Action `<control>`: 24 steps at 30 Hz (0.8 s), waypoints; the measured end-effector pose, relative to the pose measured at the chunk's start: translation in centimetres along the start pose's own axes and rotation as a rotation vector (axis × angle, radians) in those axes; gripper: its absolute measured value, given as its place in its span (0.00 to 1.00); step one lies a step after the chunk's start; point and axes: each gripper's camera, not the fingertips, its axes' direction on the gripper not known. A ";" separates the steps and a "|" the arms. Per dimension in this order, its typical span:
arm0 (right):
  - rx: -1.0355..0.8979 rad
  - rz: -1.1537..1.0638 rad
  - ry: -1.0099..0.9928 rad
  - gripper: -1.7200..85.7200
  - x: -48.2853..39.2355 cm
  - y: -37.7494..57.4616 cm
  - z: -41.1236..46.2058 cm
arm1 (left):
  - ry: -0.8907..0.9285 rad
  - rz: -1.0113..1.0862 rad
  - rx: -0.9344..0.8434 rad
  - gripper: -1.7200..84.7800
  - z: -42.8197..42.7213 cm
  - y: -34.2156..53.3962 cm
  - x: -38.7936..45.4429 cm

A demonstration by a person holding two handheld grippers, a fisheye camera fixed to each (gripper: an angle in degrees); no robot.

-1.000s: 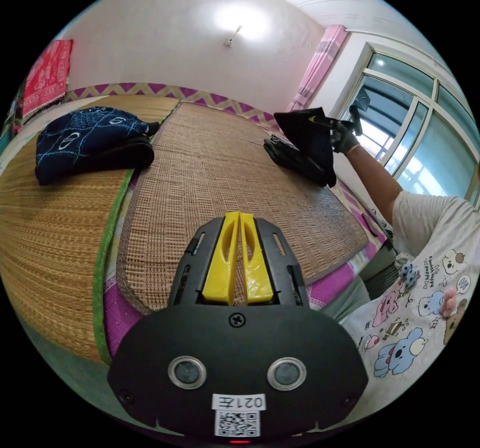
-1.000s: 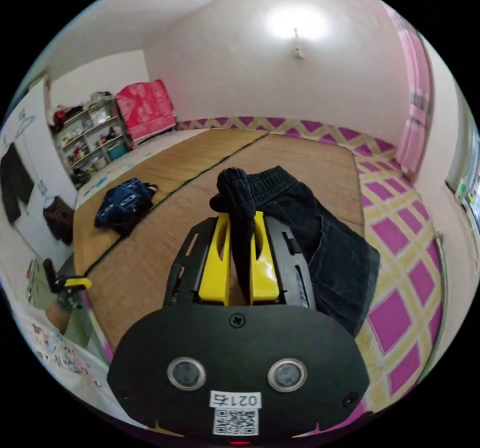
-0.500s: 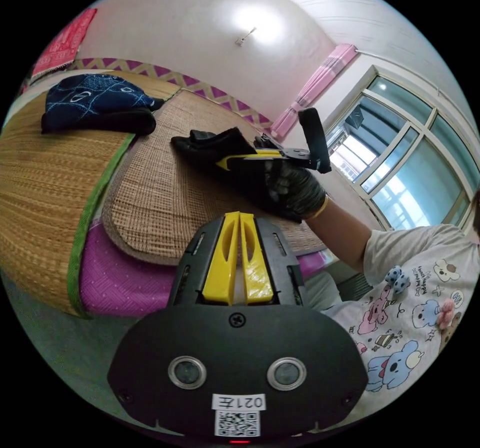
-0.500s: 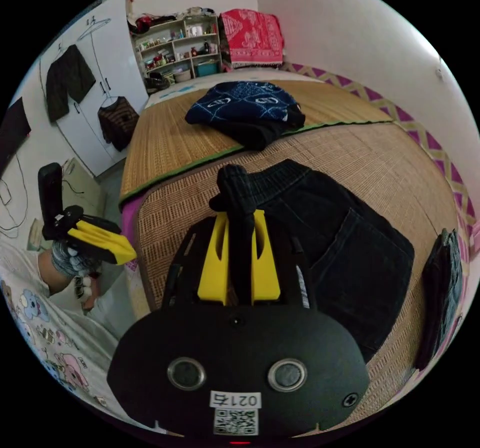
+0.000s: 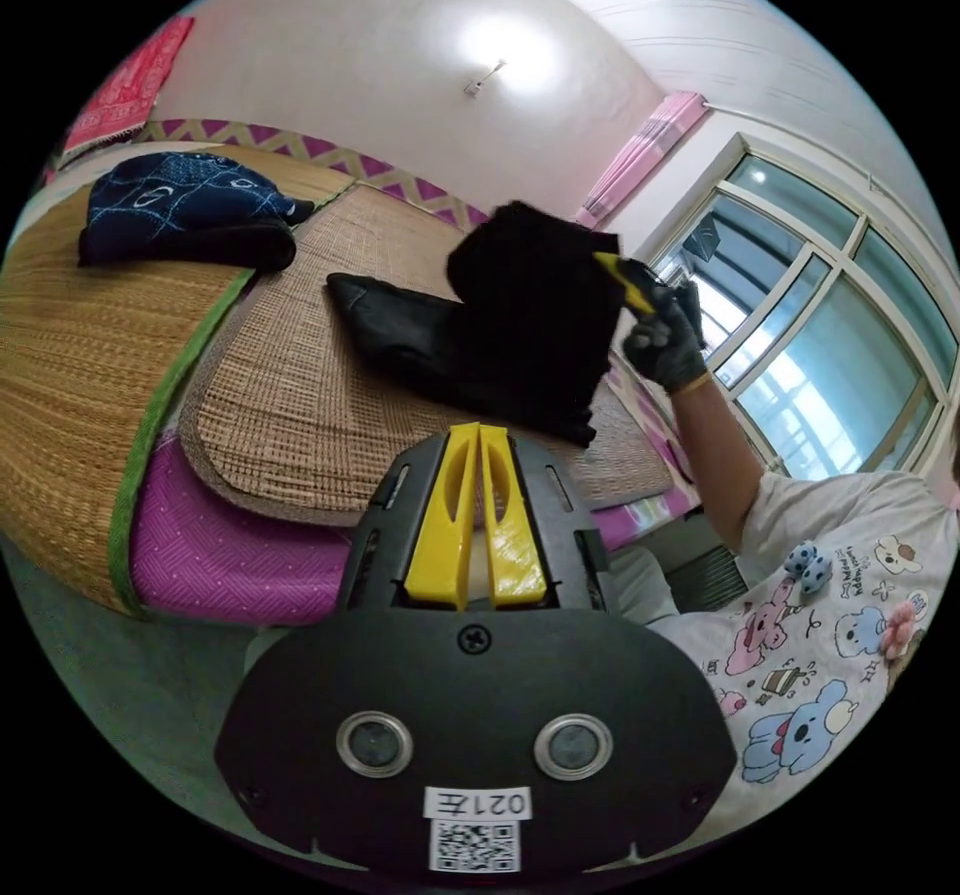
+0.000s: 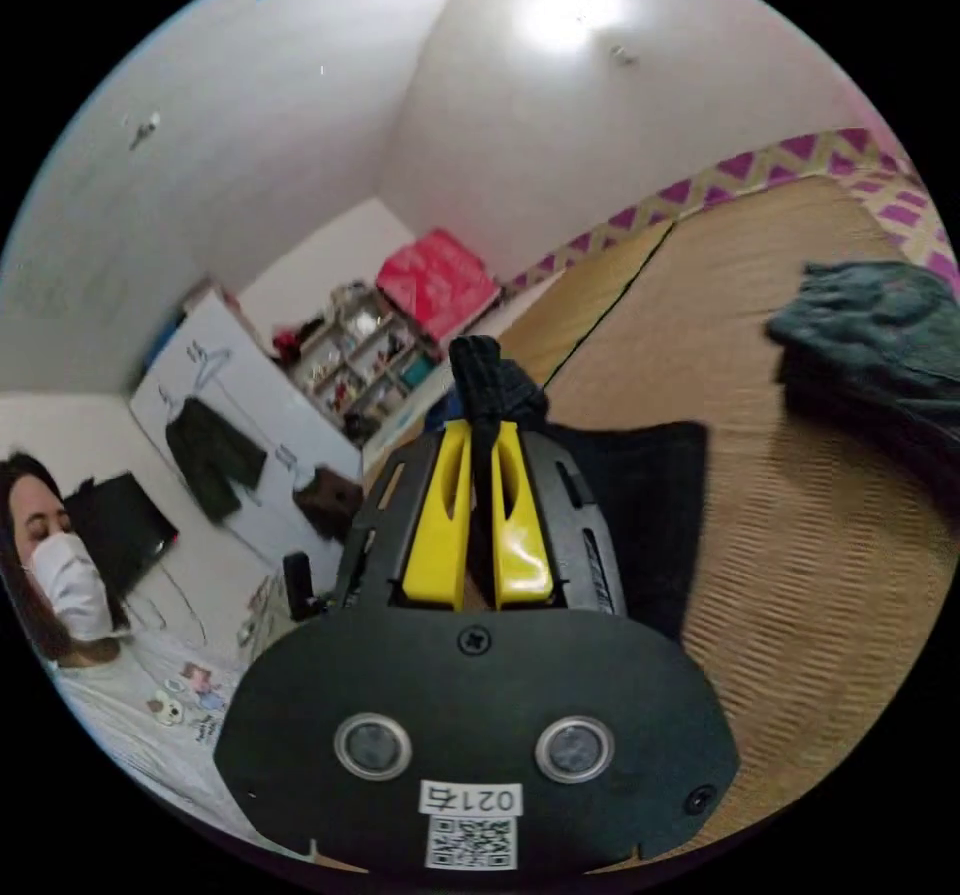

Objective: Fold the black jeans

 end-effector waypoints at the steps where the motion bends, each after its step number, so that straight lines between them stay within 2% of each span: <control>1: 0.046 0.013 0.021 0.03 0.5 -0.2 -3.1 | -0.016 -0.007 0.007 0.02 0.5 -0.2 -0.5; 3: 0.217 0.084 0.118 0.03 2.8 0.5 -14.6 | -0.011 -0.020 0.013 0.03 1.5 -1.0 -1.6; 6: 0.305 0.242 0.273 0.03 7.1 3.6 -25.3 | -0.008 -0.051 0.002 0.07 3.6 -3.5 -4.1; 9: 0.389 0.474 0.266 0.03 13.0 9.4 -31.7 | -0.050 -0.092 -0.031 0.11 6.3 -7.1 -7.0; 12: 0.388 0.678 0.308 0.03 18.0 15.0 -34.2 | -0.047 -0.184 -0.094 0.11 10.0 -9.6 -10.8; 14: 0.388 0.736 0.288 0.03 19.8 17.4 -34.6 | -0.028 -0.209 -0.195 0.10 13.6 -9.7 -12.7; 18: 0.388 0.725 0.213 0.03 20.5 17.0 -36.0 | 0.005 -0.201 -0.193 0.08 14.7 -8.4 -13.7; 22: 0.347 0.668 0.280 0.03 19.4 14.6 -37.5 | 0.022 -0.193 -0.205 0.04 15.6 -7.4 -13.4; 24: 0.324 0.706 0.335 0.04 19.9 15.3 -37.9 | -0.045 -0.219 -0.215 0.02 16.1 -7.0 -13.1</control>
